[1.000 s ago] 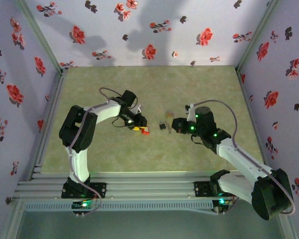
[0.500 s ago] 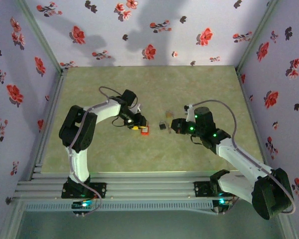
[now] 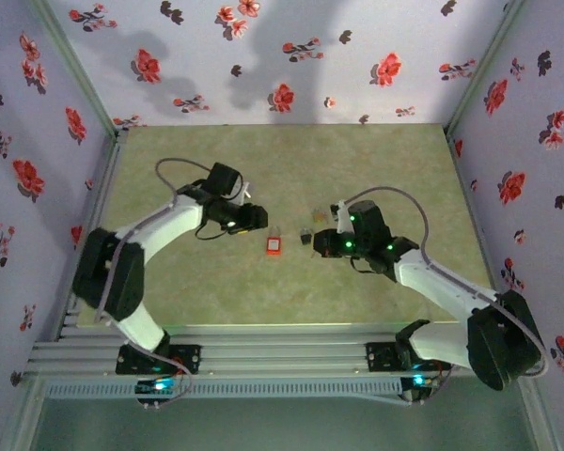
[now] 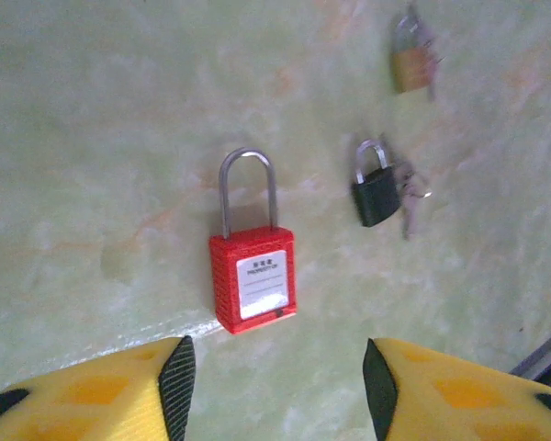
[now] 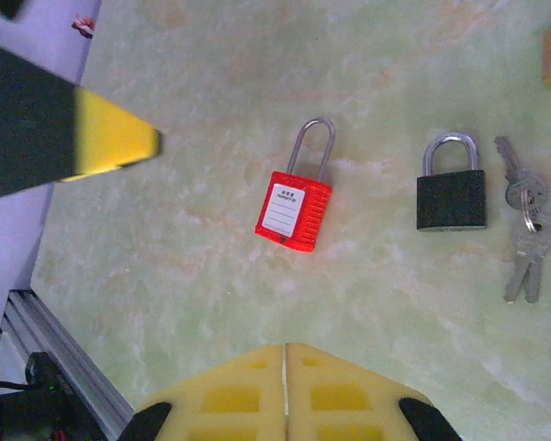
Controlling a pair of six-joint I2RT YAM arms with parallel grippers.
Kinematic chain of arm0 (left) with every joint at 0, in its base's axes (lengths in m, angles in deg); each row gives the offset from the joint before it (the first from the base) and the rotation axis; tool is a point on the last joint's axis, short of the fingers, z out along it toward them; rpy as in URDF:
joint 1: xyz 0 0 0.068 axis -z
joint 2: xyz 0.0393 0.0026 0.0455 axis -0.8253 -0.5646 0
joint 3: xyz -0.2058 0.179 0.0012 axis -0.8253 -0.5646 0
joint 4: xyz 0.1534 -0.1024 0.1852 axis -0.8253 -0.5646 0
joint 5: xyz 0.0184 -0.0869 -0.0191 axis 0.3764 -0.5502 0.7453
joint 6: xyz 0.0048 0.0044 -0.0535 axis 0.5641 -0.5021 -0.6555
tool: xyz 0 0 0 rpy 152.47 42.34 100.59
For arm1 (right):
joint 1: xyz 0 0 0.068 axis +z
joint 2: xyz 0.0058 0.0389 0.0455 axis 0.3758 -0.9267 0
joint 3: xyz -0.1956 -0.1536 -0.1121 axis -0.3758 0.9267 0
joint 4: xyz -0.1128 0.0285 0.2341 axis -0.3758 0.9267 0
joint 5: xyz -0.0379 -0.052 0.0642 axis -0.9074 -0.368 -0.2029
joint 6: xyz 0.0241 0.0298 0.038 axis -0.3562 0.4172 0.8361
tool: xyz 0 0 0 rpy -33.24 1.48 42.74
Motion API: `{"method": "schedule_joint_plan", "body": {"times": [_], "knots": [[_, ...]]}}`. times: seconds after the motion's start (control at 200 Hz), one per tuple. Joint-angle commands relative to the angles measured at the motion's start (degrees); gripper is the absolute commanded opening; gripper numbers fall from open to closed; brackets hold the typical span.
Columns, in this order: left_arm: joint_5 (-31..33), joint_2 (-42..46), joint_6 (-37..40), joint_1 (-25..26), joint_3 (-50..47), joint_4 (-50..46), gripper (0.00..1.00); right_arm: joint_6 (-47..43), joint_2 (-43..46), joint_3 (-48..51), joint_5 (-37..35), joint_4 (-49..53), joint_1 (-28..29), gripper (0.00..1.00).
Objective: Lock with the key
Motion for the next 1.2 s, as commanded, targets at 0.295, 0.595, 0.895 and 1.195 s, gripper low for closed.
{"method": "schedule_joint_plan", "body": {"times": [0.295, 0.595, 0.895, 1.195], "knots": [[14.12, 24.09, -2.63, -1.79, -17.58, 10.13, 0.89, -3.62, -11.98, -11.58, -6.24, 8.89, 4.82, 0.0], [24.2, 38.42, -3.23, -1.91, -28.42, 15.51, 1.0, -3.07, -20.5, -19.54, -8.6, 14.3, 7.81, 0.0], [27.58, 41.65, -3.38, -2.05, -31.86, 16.64, 1.0, -2.7, -27.45, -24.73, -9.62, 18.43, 8.51, 0.0], [28.82, 42.07, -2.94, -2.14, -33.66, 17.94, 1.0, -2.92, -31.96, -28.28, -8.92, 19.83, 8.67, 0.0]]}}
